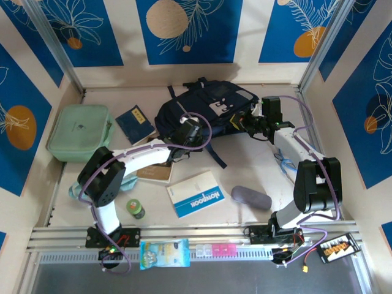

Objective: Pack the student bag

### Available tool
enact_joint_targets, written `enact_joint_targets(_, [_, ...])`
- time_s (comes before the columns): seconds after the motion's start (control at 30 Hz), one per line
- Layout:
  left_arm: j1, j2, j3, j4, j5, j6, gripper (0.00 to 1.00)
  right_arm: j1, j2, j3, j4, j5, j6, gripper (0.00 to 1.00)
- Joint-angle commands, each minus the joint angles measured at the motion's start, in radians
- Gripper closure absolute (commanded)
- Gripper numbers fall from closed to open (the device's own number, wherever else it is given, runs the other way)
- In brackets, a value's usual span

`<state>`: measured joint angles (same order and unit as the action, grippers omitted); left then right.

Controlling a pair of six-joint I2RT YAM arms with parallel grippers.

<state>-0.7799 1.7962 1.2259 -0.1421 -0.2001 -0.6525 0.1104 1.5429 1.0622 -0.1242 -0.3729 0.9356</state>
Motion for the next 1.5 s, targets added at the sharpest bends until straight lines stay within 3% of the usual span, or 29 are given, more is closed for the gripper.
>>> enact_joint_targets(0.0, [0.001, -0.048, -0.011, 0.007, -0.061, 0.005, 0.93, -0.003, 0.002, 0.034, 0.022, -0.023, -0.013, 1.0])
enact_joint_targets(0.4, [0.018, -0.143, -0.182, 0.008, 0.023, 0.087, 1.0, -0.141, 0.004, -0.02, -0.004, 0.006, -0.087, 1.0])
enact_joint_targets(0.8, [0.043, -0.107, -0.159, 0.01, 0.198, 0.211, 1.0, -0.186, 0.043, -0.024, -0.016, 0.013, -0.138, 1.0])
enact_joint_targets(0.83, [0.042, -0.102, -0.145, 0.0, 0.215, 0.224, 1.0, -0.186, 0.039, -0.025, -0.021, 0.01, -0.138, 0.98])
enact_joint_targets(0.93, [0.041, -0.085, -0.094, -0.042, 0.27, 0.252, 1.0, -0.191, -0.007, -0.018, -0.087, 0.011, -0.141, 0.74])
enact_joint_targets(1.03, [0.034, -0.067, -0.027, -0.096, 0.32, 0.269, 1.0, -0.206, -0.13, -0.019, -0.2, 0.114, -0.171, 0.46])
enact_joint_targets(1.07, [0.033, -0.06, -0.009, -0.107, 0.337, 0.271, 1.0, -0.212, -0.166, -0.022, -0.223, 0.139, -0.175, 0.41])
enact_joint_targets(1.23, [0.025, 0.025, 0.134, -0.193, 0.419, 0.255, 1.0, -0.217, -0.296, -0.071, -0.315, 0.156, -0.115, 0.39])
enact_joint_targets(1.47, [-0.008, 0.132, 0.31, -0.245, 0.464, 0.244, 1.0, -0.079, -0.381, -0.292, -0.16, 0.135, 0.153, 0.37])
